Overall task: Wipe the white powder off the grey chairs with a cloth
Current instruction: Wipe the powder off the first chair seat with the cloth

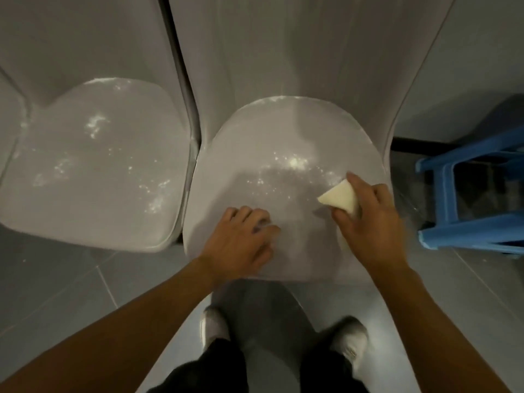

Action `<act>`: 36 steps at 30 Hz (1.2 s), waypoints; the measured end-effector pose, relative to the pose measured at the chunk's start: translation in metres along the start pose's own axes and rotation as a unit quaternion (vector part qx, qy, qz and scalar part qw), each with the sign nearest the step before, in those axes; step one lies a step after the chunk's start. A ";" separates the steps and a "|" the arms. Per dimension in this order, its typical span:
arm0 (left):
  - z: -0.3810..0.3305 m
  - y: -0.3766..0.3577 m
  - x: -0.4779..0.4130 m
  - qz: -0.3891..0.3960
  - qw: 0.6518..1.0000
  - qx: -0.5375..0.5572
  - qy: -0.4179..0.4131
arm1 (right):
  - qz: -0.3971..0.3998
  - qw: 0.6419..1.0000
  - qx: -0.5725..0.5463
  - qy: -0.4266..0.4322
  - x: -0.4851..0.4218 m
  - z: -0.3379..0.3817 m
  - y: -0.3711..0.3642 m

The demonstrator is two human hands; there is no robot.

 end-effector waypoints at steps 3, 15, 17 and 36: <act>0.017 -0.013 -0.009 -0.062 0.996 -0.022 -0.058 | -0.058 0.996 -0.014 0.065 -0.037 -0.002 -0.013; 0.058 -0.021 0.011 -0.261 0.961 0.052 -0.072 | -0.145 0.974 -0.050 0.166 -0.132 0.006 -0.023; 0.060 -0.022 0.014 -0.256 0.963 0.052 -0.066 | -0.131 0.971 -0.012 0.200 -0.129 0.024 -0.025; 0.063 -0.031 0.016 -0.207 0.977 0.041 0.006 | 0.004 0.979 0.166 0.119 -0.182 0.026 -0.036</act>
Point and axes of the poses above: each hand's wrist, its own x-axis away from the middle knuckle, its own y-axis out of the back of the hand, z = x × y, the point moved 6 cm from there along -x, towards the middle knuckle, and after that the axes turned 5 degrees about x, right-handed, at the moved point
